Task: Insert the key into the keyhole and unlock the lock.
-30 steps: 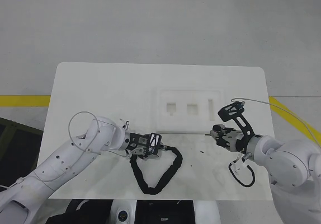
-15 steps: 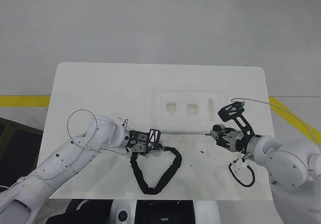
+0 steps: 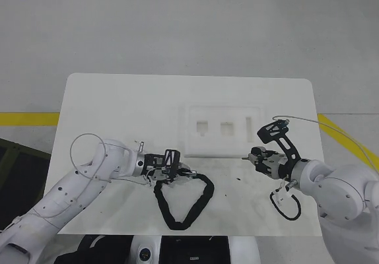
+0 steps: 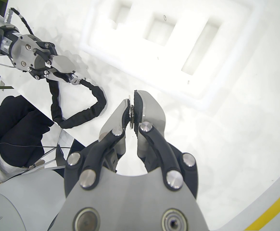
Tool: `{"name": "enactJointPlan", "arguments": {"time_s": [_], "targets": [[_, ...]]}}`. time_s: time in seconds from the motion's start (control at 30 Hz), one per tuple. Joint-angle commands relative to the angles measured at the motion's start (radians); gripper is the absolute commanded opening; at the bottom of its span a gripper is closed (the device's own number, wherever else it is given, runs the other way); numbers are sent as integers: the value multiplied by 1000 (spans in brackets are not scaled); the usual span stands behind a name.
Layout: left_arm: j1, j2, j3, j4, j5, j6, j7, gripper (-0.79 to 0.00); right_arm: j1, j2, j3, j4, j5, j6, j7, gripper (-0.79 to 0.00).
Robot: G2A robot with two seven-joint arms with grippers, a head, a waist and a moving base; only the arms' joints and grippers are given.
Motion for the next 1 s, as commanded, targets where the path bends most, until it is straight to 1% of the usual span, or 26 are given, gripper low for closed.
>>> {"name": "enactJointPlan", "arguments": {"time_s": [0.0, 0.23, 0.33, 0.4, 0.53, 0.63, 0.8, 0.97], "targets": [[20, 6, -9, 10, 35, 25, 104, -785, -11, 1, -16, 5, 9, -6, -20, -785], [62, 20, -18, 64, 177, 155, 433, -785, 3, 3, -62, 33, 94, 22, -5, -785], [66, 22, -17, 86, 241, 237, 551, -785, 16, 2, -75, 55, 160, 66, 11, -785], [67, 23, -15, 99, 285, 294, 609, -785, 26, 3, -79, 67, 206, 87, 21, -785], [69, 19, -15, 120, 327, 401, 680, -785, 39, 4, -90, 84, 299, 99, 28, -785], [68, 13, -10, 133, 334, 453, 727, -785, 43, 5, -94, 91, 366, 106, 24, -785], [45, 1, 9, 160, 359, 499, 831, -785, 43, 6, -107, 92, 449, 121, -3, -785], [19, -13, 26, 185, 367, 502, 843, -785, 45, 7, -124, 81, 478, 139, -60, -785]]}}
